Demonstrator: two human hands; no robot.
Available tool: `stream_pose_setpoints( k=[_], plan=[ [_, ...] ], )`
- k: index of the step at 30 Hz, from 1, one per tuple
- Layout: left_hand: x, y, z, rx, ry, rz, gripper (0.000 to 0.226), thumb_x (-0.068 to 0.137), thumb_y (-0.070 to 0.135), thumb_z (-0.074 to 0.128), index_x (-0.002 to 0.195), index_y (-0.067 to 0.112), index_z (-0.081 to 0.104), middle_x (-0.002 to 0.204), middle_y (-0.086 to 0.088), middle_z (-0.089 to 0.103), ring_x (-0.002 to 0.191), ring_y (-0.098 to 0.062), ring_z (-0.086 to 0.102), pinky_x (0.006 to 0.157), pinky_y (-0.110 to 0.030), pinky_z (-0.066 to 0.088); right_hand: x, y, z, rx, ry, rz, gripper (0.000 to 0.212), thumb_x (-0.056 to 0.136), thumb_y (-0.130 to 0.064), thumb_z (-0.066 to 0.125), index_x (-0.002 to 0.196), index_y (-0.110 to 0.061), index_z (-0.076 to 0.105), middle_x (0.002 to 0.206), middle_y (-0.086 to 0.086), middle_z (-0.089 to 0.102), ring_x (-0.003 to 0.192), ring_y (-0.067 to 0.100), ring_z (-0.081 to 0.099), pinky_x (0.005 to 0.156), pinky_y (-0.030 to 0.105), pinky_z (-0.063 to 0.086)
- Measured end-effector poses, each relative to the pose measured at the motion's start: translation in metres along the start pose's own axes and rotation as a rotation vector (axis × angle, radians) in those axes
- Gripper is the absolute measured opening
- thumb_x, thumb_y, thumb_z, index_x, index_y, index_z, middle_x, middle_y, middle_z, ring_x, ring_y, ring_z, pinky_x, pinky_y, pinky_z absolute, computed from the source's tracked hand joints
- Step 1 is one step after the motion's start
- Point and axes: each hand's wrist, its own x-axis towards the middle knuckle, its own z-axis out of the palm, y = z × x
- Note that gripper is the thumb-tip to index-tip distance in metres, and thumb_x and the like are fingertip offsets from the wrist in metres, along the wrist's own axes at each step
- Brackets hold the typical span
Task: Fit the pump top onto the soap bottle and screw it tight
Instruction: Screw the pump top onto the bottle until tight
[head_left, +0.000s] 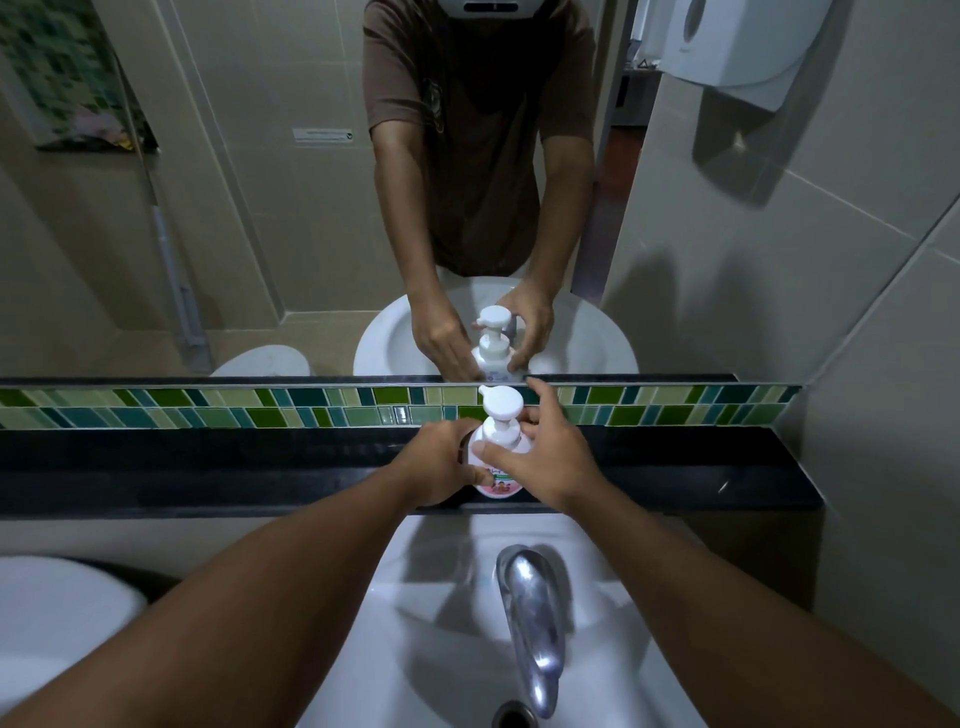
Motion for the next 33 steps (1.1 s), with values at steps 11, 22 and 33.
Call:
stream_pose_setpoints(
  k=[11, 22, 33],
  plan=[
    [0.0, -0.002, 0.002, -0.015, 0.004, -0.003, 0.06, 0.066, 0.024, 0.096, 0.121, 0.021, 0.071, 0.111, 0.001, 0.078, 0.098, -0.016, 0.072, 0.094, -0.04, 0.058, -0.002, 0.003, 0.002, -0.079, 0.006, -0.059, 0.029, 0.089, -0.035, 0.075, 0.11, -0.019, 0.065, 0.108, -0.002, 0.063, 0.101, 0.019, 0.064, 0.081, 0.031, 0.046],
    [0.001, -0.006, 0.004, 0.004, 0.037, 0.023, 0.053, 0.068, 0.027, 0.095, 0.115, 0.022, 0.071, 0.102, 0.004, 0.077, 0.088, -0.012, 0.068, 0.083, -0.033, 0.056, -0.003, 0.003, 0.005, 0.005, 0.05, -0.002, 0.078, 0.068, -0.059, 0.08, 0.136, -0.042, 0.046, 0.122, -0.01, 0.066, 0.109, 0.012, 0.065, 0.095, 0.037, 0.053],
    [-0.002, -0.008, 0.006, 0.006, 0.037, 0.023, 0.04, 0.073, 0.021, 0.092, 0.107, 0.02, 0.071, 0.083, 0.01, 0.069, 0.071, -0.006, 0.058, 0.065, -0.023, 0.045, 0.001, 0.001, 0.02, -0.097, 0.22, 0.07, 0.066, 0.052, -0.064, 0.09, 0.09, -0.025, 0.052, 0.092, -0.008, 0.068, 0.083, 0.017, 0.065, 0.066, 0.034, 0.049]
  ],
)
